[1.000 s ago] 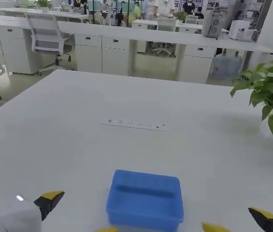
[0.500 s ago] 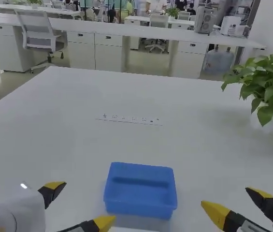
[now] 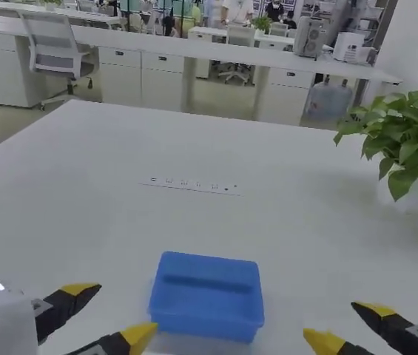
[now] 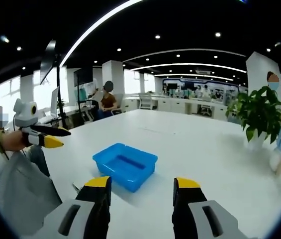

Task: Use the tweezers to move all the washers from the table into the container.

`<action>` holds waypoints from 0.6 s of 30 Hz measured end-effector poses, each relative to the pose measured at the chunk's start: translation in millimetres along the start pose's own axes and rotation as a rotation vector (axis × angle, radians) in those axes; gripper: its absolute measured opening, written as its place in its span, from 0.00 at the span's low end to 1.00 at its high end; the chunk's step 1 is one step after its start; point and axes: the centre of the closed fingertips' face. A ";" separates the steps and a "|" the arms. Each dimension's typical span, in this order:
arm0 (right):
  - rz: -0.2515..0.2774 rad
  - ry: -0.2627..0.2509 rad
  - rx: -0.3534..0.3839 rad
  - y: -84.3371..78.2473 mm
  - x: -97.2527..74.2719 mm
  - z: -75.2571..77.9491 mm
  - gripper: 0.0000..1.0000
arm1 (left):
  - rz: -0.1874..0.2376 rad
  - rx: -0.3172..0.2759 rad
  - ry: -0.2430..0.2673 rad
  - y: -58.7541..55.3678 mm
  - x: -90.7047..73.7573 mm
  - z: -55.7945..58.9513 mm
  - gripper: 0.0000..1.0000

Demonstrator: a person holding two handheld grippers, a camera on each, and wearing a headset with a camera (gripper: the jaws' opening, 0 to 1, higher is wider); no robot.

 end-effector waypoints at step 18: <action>-0.163 0.367 -0.063 -30.7 49.0 -104.6 0.18 | -0.582 0.164 -0.250 -109.3 7.9 6.4 0.24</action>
Point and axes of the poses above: the centre of the closed fingertips' face, and the gripper's own axes: x roughly forward along the fingers, z roughly to its right, y roughly out of its top, and after that the axes turned 11 degrees about -x, right-handed
